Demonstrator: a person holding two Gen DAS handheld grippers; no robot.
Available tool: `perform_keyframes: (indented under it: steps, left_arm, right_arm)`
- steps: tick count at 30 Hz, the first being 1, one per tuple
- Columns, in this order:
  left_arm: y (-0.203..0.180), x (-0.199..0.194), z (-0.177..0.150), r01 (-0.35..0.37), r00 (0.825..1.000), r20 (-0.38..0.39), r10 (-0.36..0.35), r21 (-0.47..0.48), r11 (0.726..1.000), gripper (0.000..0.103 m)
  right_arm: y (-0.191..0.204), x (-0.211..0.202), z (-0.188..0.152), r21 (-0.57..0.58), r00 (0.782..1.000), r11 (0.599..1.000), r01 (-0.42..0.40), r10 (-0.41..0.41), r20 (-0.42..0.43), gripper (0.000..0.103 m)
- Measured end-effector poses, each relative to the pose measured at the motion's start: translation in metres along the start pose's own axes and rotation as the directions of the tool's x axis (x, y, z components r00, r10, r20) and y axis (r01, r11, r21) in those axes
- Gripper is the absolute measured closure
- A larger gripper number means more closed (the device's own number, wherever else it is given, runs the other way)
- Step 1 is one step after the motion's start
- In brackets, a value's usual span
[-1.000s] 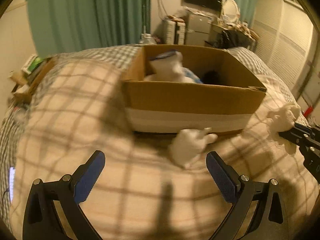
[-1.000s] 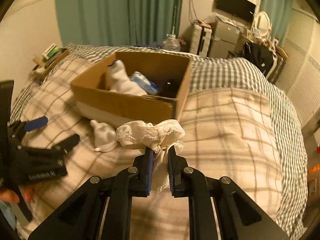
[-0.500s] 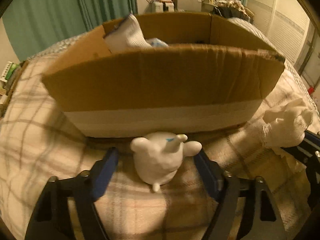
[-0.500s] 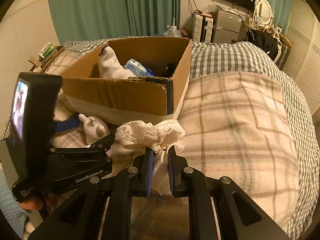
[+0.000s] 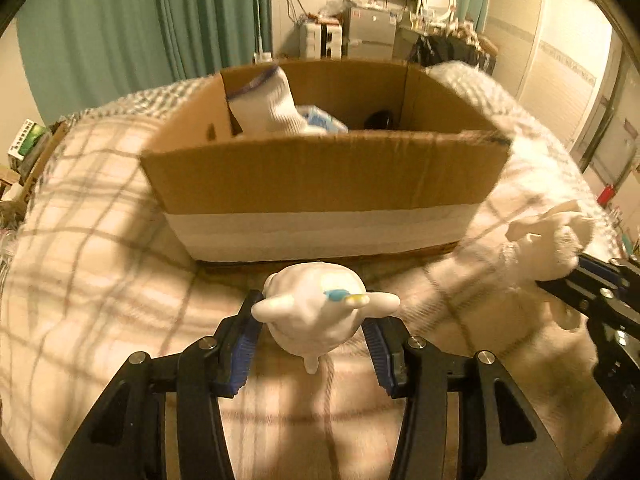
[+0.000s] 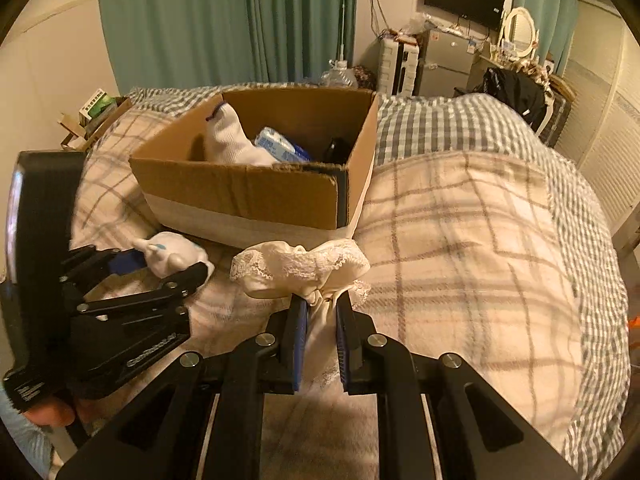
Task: Organize objects
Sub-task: 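Lower the figurine with the left tool into the box while the right tool drops the lace cloth in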
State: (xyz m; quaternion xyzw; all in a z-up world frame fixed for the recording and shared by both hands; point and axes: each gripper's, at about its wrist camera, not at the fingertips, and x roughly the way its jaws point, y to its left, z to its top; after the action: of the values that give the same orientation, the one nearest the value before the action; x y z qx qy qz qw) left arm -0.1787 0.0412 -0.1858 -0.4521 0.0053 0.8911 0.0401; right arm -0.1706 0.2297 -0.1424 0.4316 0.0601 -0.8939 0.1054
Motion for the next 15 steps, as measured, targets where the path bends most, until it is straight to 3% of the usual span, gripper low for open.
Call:
perform_keyframes:
  steps: [8,15]
  left_arm:
    - [-0.001,-0.064,0.005,0.066,0.991,0.119,-0.064,-0.017,0.998,0.053]
    - [0.007,-0.121,0.017,0.076,0.968,0.240,-0.073,-0.002,0.997,0.053]
  right_arm:
    - [0.013,-0.048,0.002,-0.011,0.997,1.000,0.018,-0.017,0.074,0.091]
    - [0.027,-0.083,0.011,-0.031,0.990,0.999,-0.018,0.022,0.139,0.091]
